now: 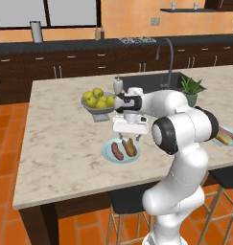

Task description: Place one bun and one sausage from the bowl on each plate.

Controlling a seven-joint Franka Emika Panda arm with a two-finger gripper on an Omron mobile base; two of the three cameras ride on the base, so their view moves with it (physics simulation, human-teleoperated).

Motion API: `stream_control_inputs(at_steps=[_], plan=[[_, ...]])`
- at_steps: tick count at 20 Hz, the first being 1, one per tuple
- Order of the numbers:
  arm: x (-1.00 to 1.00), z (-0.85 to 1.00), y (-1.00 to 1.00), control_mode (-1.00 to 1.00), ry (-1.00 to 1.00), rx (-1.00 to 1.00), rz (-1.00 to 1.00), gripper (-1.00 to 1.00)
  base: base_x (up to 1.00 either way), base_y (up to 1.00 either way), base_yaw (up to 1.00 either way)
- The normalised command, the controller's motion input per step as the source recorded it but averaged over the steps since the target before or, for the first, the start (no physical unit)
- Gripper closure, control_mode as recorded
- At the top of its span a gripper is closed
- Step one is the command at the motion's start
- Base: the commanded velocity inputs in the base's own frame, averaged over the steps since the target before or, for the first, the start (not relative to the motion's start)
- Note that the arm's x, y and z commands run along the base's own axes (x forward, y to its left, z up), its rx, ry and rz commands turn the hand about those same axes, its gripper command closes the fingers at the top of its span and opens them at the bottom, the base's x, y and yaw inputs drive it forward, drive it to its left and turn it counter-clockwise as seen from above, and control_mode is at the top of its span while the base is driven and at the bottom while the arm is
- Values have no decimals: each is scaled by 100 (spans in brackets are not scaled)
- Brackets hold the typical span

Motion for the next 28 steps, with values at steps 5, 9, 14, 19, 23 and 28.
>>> stream_control_inputs(at_steps=[5,9,14,19,23,28], plan=[[-96,94,0,-100,-4,-2,0,-100,0,0,0],[-100,42,-5,-100,-20,0,1,-100,0,0,0],[-87,0,-2,-100,-13,2,6,-100,0,0,0],[-48,2,0,-100,-9,1,2,-100,0,0,0],[-44,60,1,-100,-21,-1,1,-100,0,0,0],[-34,100,0,-100,-15,-10,6,-100,0,0,0]])
